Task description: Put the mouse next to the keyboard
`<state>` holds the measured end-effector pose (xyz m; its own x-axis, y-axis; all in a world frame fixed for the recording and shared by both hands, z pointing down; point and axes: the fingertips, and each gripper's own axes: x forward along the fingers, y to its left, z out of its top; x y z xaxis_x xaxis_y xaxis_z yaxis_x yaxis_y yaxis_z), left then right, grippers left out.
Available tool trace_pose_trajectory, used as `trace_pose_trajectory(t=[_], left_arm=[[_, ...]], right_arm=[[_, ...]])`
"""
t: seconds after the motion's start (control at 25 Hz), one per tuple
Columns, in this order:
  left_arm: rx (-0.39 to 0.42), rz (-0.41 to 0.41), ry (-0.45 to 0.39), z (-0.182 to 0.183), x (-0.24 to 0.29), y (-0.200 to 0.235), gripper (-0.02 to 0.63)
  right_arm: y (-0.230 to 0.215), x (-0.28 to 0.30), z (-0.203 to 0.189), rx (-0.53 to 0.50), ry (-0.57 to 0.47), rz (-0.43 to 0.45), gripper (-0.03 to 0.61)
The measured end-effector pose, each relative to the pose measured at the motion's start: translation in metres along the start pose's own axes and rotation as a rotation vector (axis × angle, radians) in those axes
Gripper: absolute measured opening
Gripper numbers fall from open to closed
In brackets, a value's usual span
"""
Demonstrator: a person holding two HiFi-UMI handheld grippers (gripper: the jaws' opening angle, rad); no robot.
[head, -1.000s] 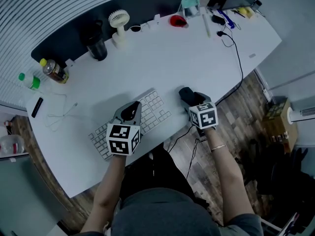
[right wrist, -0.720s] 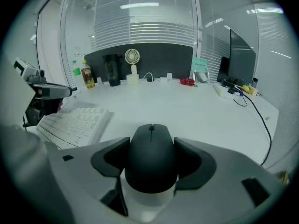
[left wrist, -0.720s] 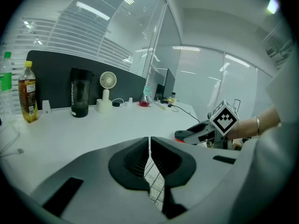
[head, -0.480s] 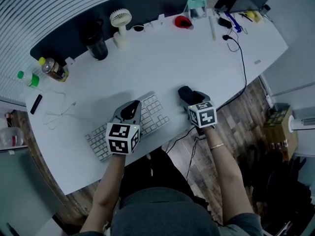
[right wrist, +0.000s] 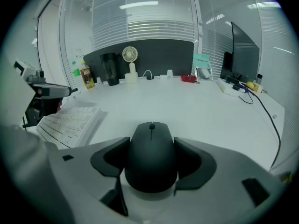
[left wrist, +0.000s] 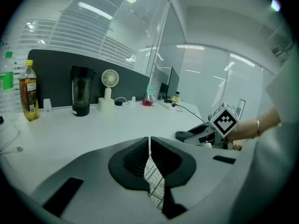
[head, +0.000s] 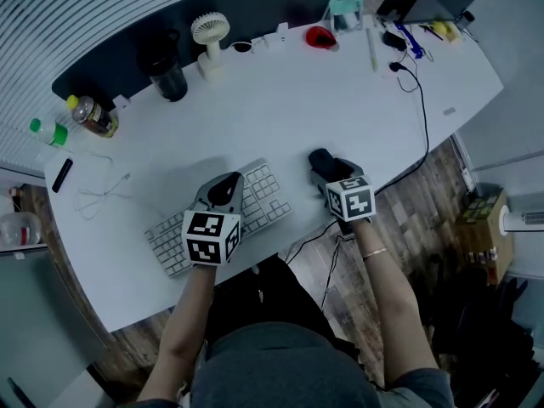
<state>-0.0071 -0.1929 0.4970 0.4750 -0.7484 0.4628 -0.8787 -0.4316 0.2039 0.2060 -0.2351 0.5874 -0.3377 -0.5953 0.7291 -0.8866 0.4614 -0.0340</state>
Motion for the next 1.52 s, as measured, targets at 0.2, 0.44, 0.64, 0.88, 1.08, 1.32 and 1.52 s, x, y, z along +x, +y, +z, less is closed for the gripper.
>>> trace_pose_trajectory(t=[0.2,0.44,0.64,0.88,1.08,1.32,1.52], left_arm=[[0.001,0.000,0.004,-0.001,0.002,-0.003,0.029],[0.007,-0.001,0.006,-0.001,0.001,-0.006,0.029],[0.012,0.004,0.001,0.000,0.000,-0.006,0.029],[0.015,0.003,-0.006,0.002,-0.002,-0.006,0.029],[0.021,0.000,-0.012,0.003,-0.004,-0.007,0.029],[0.041,-0.015,-0.020,0.007,-0.007,-0.013,0.029],[0.057,-0.023,-0.030,0.010,-0.010,-0.017,0.029]], right_arm=[[0.000,0.001,0.000,0.002,-0.005,0.011,0.301],[-0.003,0.000,-0.001,0.030,-0.020,0.008,0.322],[-0.005,-0.007,0.002,0.050,-0.043,-0.004,0.340],[-0.003,-0.033,0.012,0.116,-0.127,-0.006,0.323],[0.003,-0.056,0.023,0.129,-0.190,-0.014,0.300],[0.014,-0.078,0.030,0.173,-0.253,-0.021,0.236],[0.022,-0.094,0.033,0.191,-0.301,-0.027,0.192]])
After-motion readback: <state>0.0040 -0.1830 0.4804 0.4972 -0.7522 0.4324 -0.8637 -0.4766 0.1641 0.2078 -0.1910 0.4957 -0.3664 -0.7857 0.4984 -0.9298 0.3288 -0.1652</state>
